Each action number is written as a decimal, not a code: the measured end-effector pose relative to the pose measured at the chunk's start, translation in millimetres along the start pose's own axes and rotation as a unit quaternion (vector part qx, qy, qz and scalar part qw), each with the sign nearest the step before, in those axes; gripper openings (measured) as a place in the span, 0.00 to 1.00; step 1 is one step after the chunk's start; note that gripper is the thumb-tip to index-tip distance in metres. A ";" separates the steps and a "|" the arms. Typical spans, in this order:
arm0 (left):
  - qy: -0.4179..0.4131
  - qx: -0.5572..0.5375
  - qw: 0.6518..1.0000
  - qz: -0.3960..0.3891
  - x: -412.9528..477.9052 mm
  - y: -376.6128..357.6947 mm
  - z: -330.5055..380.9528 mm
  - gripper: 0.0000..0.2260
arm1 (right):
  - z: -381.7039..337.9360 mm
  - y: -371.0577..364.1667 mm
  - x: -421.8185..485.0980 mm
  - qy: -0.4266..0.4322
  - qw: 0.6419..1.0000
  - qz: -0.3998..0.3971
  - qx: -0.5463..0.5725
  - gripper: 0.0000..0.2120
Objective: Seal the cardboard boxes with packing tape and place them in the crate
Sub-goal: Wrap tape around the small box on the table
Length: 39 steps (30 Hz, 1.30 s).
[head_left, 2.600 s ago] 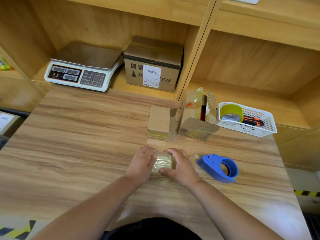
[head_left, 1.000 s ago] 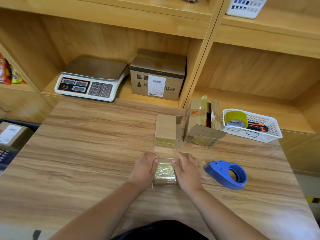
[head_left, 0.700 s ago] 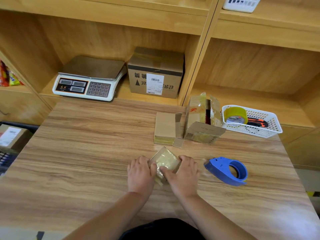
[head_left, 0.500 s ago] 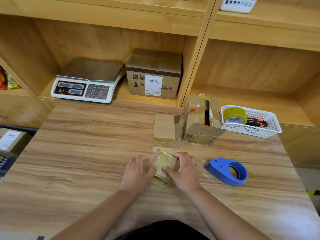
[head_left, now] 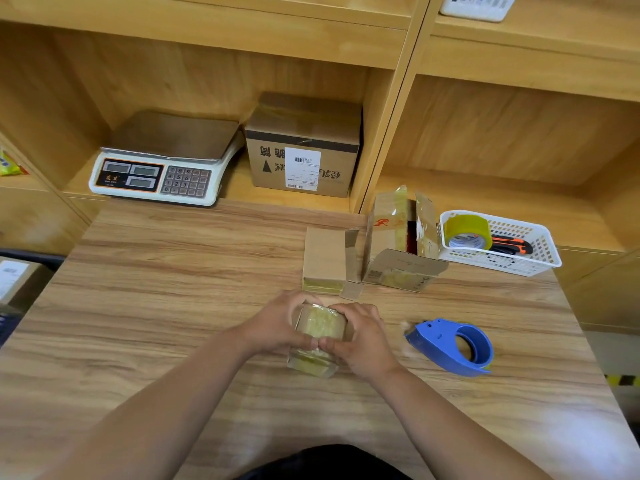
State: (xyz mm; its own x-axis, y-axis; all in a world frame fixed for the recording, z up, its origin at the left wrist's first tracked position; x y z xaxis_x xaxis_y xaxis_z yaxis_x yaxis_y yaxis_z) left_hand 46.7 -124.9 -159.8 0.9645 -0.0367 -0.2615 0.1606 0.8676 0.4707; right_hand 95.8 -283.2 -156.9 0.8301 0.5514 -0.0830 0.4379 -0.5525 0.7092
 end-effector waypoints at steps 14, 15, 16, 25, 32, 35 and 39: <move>0.051 -0.084 0.981 0.165 7.2 -8.2 -6.3 0.09 | 0.6 2.7 20.3 -0.039 0.994 0.083 0.055 0.06; 0.050 -0.082 0.979 0.181 6.3 -9.6 -5.4 0.09 | -1.1 3.4 20.2 -0.034 0.994 0.091 0.043 0.07; 0.047 -0.080 0.976 0.195 5.4 -10.7 -4.6 0.09 | -2.4 3.8 20.1 -0.032 0.994 0.096 0.035 0.07; 0.022 -0.090 0.962 0.257 6.8 -13.7 -4.2 0.11 | 4.6 -3.4 18.7 -0.117 0.983 0.070 0.120 0.09; 0.036 -0.095 0.964 0.247 7.4 -15.2 -8.8 0.11 | -6.1 -1.5 19.8 -0.071 0.997 0.041 0.007 0.05; 0.039 -0.100 0.962 0.251 6.4 -14.4 -10.1 0.12 | -8.1 -8.4 14.0 -0.048 0.995 -0.005 -0.092 0.20; 0.053 -0.104 0.963 0.244 5.4 -16.4 -12.0 0.11 | -11.0 -21.3 0.9 -0.045 0.988 -0.042 -0.143 0.40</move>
State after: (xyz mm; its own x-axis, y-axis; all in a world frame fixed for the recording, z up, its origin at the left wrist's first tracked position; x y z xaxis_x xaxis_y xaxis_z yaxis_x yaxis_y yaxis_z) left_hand 46.8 -133.3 -179.0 0.8858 0.4418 -0.1420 -0.3620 0.8493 0.3842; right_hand 83.5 -264.1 -164.3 0.8284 0.5222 -0.2026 0.4011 -0.3006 0.8653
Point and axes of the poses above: each hand's wrist, its own x-axis towards the middle knuckle, its own y-axis out of the back of the hand, z = x × y, the point moved 5 cm from there along x, towards the middle knuckle, and after that the axes turned 2 degrees about -y, right-handed, at the moved point
